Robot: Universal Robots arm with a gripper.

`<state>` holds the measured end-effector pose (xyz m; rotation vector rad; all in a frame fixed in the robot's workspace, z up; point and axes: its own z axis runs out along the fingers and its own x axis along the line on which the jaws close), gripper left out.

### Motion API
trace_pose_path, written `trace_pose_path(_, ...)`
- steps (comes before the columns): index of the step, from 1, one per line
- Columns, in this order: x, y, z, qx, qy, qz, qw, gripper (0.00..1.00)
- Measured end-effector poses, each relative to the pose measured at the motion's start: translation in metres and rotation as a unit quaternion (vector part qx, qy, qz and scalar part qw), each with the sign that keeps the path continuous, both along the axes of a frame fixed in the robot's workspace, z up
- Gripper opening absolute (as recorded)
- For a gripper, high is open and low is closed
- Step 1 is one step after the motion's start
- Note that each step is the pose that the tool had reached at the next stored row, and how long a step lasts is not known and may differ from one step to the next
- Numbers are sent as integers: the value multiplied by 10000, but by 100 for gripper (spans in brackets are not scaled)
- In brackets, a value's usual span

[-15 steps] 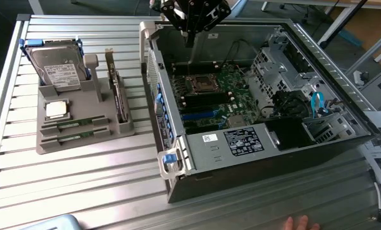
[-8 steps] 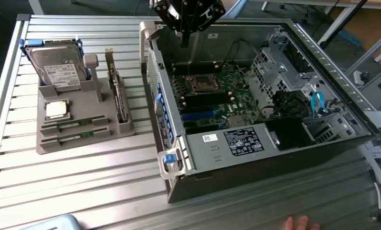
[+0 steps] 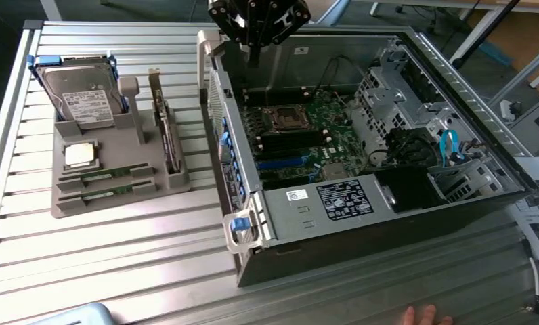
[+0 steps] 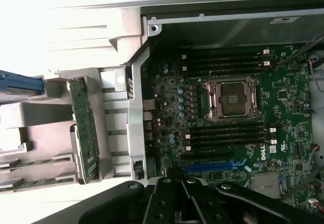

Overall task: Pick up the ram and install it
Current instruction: 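Reach for the ram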

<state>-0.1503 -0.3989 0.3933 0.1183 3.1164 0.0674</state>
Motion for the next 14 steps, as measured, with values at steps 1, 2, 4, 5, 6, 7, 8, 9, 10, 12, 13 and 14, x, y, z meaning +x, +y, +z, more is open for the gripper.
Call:
trace_pose_path(1,-12,0,0,0,5,0,10000,11)
trace_pose_path(2,-29,0,-1,0,10,0,10000,11)
trace_pose_path(4,-59,0,-1,0,20,0,10000,11)
trace_pose_path(5,-75,0,-1,0,25,0,10000,11)
trace_pose_path(6,-93,0,-2,0,31,0,10000,11)
trace_pose_path(7,-108,0,-2,0,36,0,10000,11)
trace_pose_path(8,-126,0,-2,0,41,0,10000,11)
trace_pose_path(9,-147,0,-2,0,49,0,10000,11)
trace_pose_path(10,-162,0,-3,0,55,0,10000,11)
trace_pose_path(12,-191,0,-3,0,67,0,10000,11)
trace_pose_path(13,-207,0,-3,0,74,0,10000,11)
trace_pose_path(14,-222,0,-3,0,80,0,10000,11)
